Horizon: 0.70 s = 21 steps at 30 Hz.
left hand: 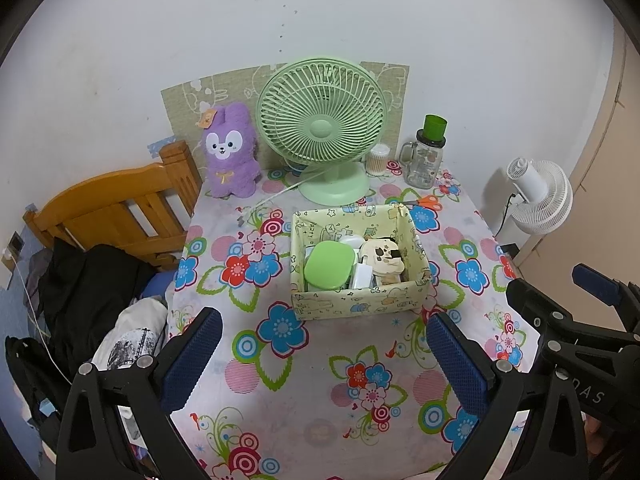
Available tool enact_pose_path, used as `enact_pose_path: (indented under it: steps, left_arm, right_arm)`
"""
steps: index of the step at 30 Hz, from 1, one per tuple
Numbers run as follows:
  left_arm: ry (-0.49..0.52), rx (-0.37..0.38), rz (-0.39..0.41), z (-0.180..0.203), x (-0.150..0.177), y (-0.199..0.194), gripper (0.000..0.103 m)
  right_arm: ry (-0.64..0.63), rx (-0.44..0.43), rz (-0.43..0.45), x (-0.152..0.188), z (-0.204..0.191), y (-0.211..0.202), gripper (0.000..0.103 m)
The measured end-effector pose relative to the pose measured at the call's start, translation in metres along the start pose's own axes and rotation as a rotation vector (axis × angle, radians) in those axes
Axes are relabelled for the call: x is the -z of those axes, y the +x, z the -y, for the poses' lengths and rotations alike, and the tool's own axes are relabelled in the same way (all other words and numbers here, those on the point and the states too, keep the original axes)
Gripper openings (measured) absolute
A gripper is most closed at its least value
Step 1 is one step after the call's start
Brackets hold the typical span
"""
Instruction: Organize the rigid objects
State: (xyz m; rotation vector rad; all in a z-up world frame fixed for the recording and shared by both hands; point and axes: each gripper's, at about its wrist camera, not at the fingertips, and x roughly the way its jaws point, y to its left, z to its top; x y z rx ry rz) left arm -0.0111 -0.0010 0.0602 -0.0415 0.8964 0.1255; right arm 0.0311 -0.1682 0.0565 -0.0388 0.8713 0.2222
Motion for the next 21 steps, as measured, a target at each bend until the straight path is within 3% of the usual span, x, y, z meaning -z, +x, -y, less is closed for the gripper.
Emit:
enact_pose_path:
  steps: [21]
  left_arm:
    - [-0.018, -0.012, -0.006, -0.007, -0.009, 0.017, 0.103]
  right_arm:
    - [-0.017, 0.008, -0.018, -0.013, -0.003, 0.018, 0.096]
